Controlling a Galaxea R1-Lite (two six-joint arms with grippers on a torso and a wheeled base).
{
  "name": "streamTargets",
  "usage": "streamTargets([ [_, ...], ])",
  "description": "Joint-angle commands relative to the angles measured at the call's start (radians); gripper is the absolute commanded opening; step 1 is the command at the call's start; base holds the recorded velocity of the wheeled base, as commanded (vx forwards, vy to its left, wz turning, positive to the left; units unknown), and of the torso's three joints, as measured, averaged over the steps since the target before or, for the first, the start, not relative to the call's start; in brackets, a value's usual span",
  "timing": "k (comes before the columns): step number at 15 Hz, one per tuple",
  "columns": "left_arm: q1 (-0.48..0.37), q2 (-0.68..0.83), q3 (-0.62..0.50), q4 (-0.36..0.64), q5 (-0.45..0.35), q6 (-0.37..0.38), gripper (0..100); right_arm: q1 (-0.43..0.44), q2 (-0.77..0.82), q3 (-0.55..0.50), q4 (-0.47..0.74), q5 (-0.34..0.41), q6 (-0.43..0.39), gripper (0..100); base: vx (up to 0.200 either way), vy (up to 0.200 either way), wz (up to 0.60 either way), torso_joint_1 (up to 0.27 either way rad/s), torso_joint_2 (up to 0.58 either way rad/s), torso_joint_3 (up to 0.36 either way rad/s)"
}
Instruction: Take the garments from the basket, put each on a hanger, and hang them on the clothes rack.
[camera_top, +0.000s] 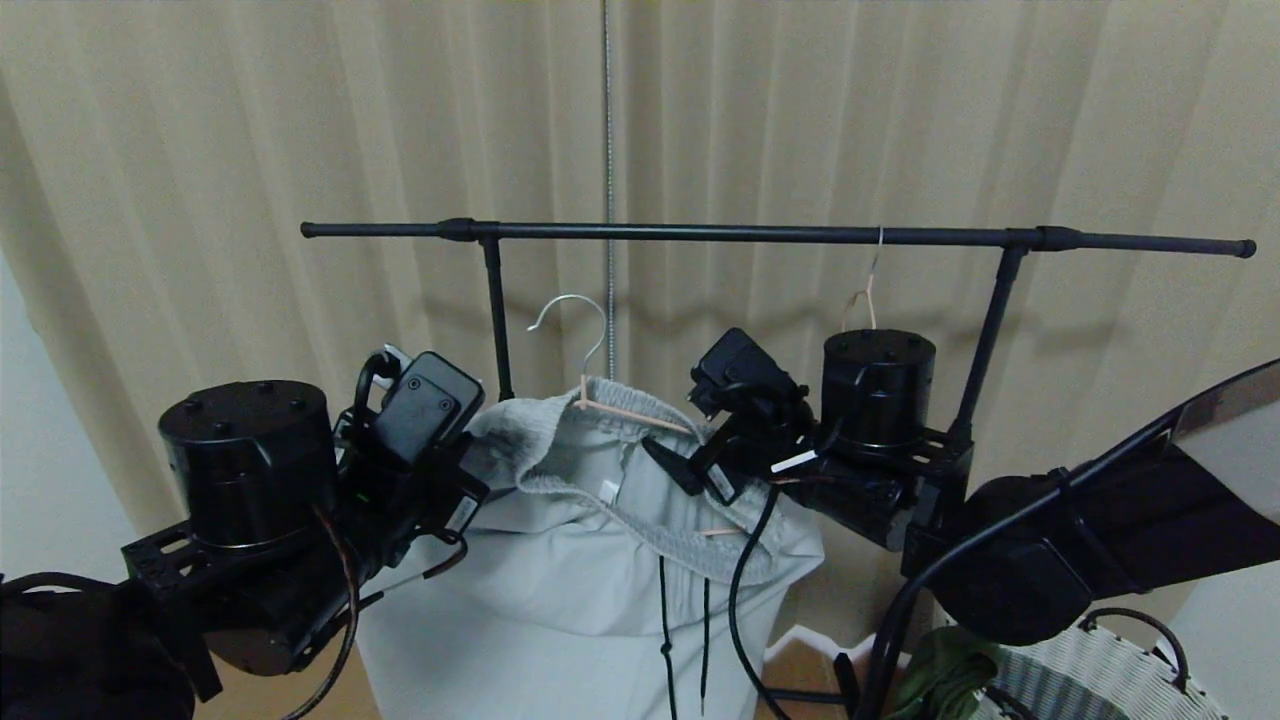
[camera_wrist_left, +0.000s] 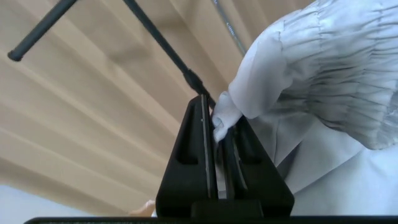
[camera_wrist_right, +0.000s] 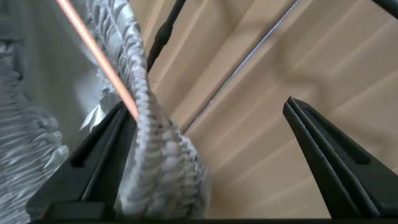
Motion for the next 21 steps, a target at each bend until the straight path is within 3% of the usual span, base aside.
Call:
streamTargets([
  [1,-0.022,-0.001,0.018,-0.035,0.000,0.000,0,-0.004,0.005,0.002,-0.001,0.000,0.001,100,0.000,0.000,0.00,0.000,0.00,0.000],
  [3,-0.023,-0.001,0.023,-0.044,0.000,0.002,0,-0.004,0.007,0.007,-0.003,0.000,0.001,100,0.000,0.000,0.00,0.000,0.00,0.000],
  [4,-0.023,-0.002,0.024,-0.044,0.000,0.002,0,-0.004,0.007,0.007,-0.003,0.000,0.001,0,0.000,0.000,0.00,0.000,0.00,0.000],
  [16,-0.023,-0.006,0.052,-0.082,-0.004,-0.012,0,-0.002,0.002,0.010,-0.018,0.000,0.004,0,0.000,0.000,0.00,0.000,0.00,0.000],
  [17,-0.022,-0.010,0.053,-0.082,-0.006,-0.014,100,-0.001,-0.002,0.011,-0.018,0.000,0.003,0,0.000,0.000,0.00,0.000,0.00,0.000],
  [21,-0.023,-0.013,0.056,-0.082,-0.006,-0.067,100,-0.002,-0.021,0.016,-0.020,-0.017,0.006,0,0.000,0.000,0.00,0.000,0.00,0.000],
])
